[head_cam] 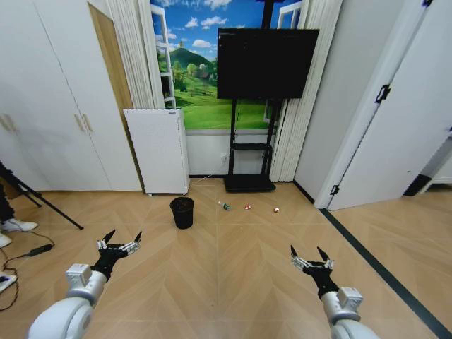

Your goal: Pick up the trash bin and place the garbage on the floor into it.

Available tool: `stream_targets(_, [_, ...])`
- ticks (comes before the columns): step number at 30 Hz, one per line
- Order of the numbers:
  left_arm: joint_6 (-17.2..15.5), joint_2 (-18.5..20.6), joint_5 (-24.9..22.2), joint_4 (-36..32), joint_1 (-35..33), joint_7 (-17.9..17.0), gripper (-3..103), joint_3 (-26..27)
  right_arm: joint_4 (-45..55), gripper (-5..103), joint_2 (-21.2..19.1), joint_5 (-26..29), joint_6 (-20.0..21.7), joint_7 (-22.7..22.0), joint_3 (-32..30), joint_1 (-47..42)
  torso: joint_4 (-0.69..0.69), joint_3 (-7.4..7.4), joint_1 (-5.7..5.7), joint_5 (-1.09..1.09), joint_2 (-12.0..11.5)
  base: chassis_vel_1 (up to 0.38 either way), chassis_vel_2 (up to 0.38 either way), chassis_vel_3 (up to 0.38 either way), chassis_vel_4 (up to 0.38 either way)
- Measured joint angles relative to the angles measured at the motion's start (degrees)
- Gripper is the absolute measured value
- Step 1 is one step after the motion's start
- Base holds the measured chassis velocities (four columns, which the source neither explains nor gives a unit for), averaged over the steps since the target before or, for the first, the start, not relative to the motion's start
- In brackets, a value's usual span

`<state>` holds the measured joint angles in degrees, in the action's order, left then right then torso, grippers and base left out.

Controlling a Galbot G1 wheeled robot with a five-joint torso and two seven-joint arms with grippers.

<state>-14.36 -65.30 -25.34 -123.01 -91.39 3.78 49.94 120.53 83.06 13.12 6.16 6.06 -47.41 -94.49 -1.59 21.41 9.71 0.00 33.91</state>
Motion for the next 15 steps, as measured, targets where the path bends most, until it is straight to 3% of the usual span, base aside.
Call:
stream_targets(8, [0.04,-0.08,0.05,0.02,0.0,0.01,100,0.15,-0.98,100,-0.17,-0.18,-1.09,0.7,-0.32,0.02,0.0,-0.01,-0.01,0.0,0.0,-0.014,0.027,0.015,-0.025])
stream_targets(15, [0.05,-0.06,-0.02,0.33,0.15,0.05,100,0.0,-1.3,100,-0.27,-0.25,-1.41,1.0,-0.28,-0.13,-0.02,0.0,0.0,-0.03,0.0,-0.116,0.152,0.148,-0.183])
